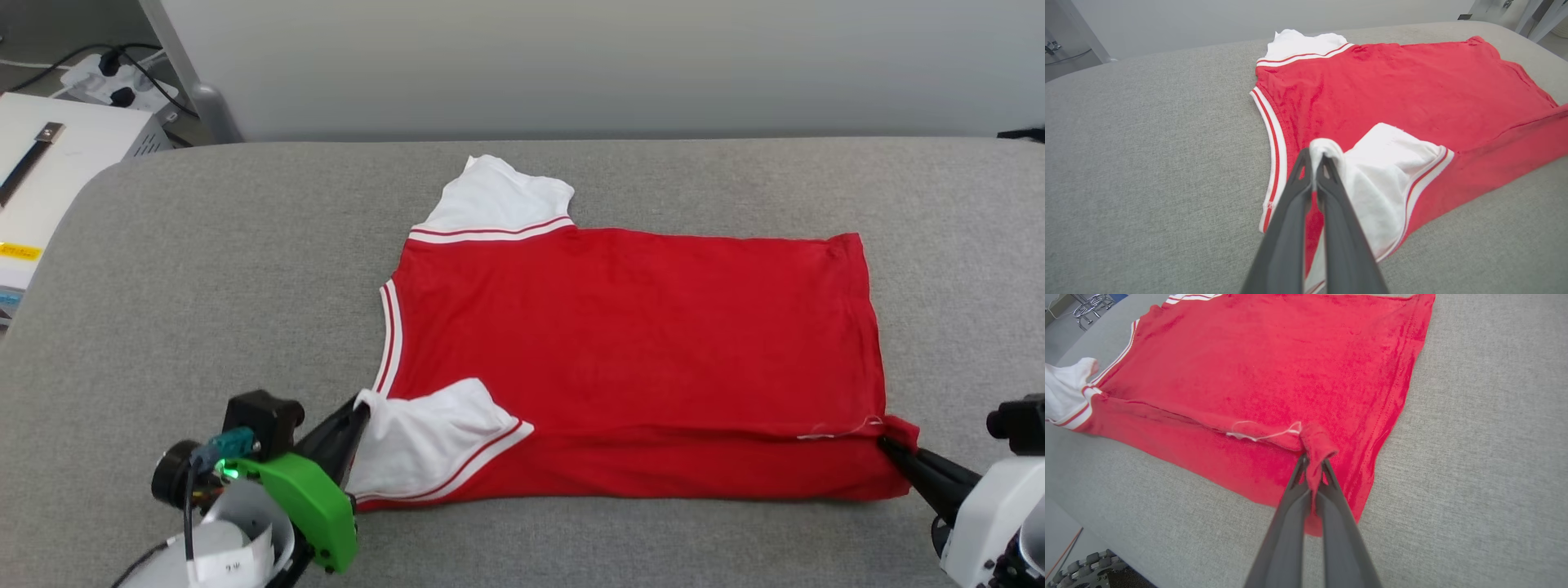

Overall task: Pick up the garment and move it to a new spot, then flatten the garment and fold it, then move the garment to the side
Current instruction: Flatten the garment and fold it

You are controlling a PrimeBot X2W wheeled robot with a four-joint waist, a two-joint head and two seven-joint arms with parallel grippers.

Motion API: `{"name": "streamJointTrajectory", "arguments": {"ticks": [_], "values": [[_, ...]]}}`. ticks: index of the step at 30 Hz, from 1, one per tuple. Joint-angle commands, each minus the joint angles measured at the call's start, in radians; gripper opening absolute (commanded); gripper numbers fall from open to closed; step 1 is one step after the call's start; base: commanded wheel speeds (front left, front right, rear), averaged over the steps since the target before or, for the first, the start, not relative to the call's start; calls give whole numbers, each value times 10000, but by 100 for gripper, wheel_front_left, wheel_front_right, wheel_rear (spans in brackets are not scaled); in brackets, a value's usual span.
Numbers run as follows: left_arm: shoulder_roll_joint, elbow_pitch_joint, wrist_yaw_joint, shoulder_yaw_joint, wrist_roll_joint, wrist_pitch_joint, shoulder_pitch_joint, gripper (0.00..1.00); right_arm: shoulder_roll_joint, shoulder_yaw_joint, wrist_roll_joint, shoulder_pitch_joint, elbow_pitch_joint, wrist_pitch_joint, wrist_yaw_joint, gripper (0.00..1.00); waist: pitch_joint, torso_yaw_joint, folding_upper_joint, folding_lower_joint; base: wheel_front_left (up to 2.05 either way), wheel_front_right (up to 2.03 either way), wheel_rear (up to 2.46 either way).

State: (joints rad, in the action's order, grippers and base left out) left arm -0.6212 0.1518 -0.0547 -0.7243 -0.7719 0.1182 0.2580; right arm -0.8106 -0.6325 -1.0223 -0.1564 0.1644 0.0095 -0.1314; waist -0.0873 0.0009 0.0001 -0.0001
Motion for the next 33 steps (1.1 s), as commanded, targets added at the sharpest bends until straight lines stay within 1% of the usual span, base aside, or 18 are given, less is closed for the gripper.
{"name": "streamJointTrajectory", "arguments": {"ticks": [1, 8, 14, 18, 24, 29, 30, 31, 32, 33], "values": [[59, 182, 159, 18, 158, -122, 458, 0, 101, 94, 91, -285, -44, 108, 7, 0, -286, -161, -1, 1, 0, 0, 0], [341, 1752, 1035, -140, 526, -397, 2335, 0, 337, 235, 249, -1203, 108, 657, 7, 0, -1012, -358, -1, 1, 0, 0, 0], [655, 3343, 1540, -493, 771, -394, 3376, 0, 708, 69, 210, -2150, 654, 943, 7, 0, -1580, -484, -1, 1, 0, 0, 0], [986, 4318, 1727, -831, 792, -313, 3779, 0, 936, -146, 239, -2745, 1310, 1042, 7, 0, -1860, -488, -1, 1, 0, 0, 0], [1434, 5655, 1837, -1398, 629, -72, 4040, 0, 1176, -653, 154, -3193, 2085, 1100, 7, 0, -2013, -433, -1, 1, 0, 0, 0], [1743, 6244, 1850, -1861, 213, 169, 4020, 0, 1238, -962, -26, -3303, 2431, 875, 7, 0, -1899, -400, -1, 1, 0, 0, 0], [1764, 6356, 1850, -1924, 95, 243, 4035, 4, 1240, -1017, -73, -3310, 2462, 790, 7, 18, -1841, -389, -1, 1, 0, 0, 0], [1768, 6425, 1851, -1996, -9, 265, 4044, 96, 1236, -1055, -118, -3312, 2472, 720, 7, 41, -1792, -379, -1, 1, 0, 0, 0], [1756, 6463, 1851, -2071, -117, 376, 4092, 100, 1203, -1094, -144, -3312, 2478, 609, 7, 100, -1705, -351, -1, 1, 0, 0, 0], [1723, 6510, 1851, -2095, -200, 489, 4151, 100, 1162, -1114, -139, -3314, 2475, 500, 7, 100, -1647, -331, -1, 1, 0, 0, 0]]}}
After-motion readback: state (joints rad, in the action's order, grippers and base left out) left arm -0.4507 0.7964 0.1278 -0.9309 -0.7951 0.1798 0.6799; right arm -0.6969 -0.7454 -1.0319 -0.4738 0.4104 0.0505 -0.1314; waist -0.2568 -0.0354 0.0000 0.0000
